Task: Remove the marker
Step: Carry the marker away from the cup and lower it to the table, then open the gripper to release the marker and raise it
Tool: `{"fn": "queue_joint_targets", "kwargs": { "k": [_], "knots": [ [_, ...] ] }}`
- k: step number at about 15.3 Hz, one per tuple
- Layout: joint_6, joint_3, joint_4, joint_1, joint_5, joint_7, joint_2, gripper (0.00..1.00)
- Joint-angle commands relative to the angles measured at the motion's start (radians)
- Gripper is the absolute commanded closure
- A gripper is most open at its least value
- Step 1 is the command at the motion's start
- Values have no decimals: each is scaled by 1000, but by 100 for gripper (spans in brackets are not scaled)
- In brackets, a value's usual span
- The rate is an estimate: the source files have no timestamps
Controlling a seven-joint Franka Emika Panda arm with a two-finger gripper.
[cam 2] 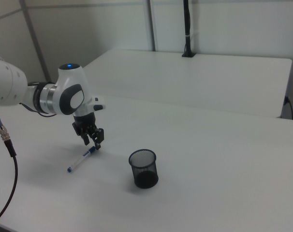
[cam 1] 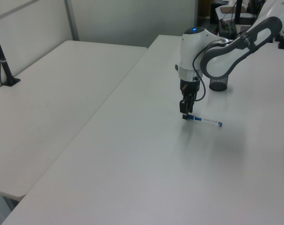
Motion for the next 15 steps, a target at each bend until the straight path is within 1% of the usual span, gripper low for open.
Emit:
{"fn": "queue_joint_targets", "kwargs": {
  "k": [1,3,4,6,7,10,13,15],
  "knots": [
    [20,4,-1,3,-20,36,-9,30],
    [17,4,4,0,-20,36,-18,19],
    [12,4,7,-3,-20,36,-26,0],
    [0,4,10,-9,-20,33,-67,0],
    [-33,4,21,-18,-20,33,-88,0],
    [-217,2,93,-46,-20,34,-150,0],
    [-299,1,102,-83,-19,34,-251,0],
    [-366,-10,105,-103,-17,34,-315,0]
  ]
}}
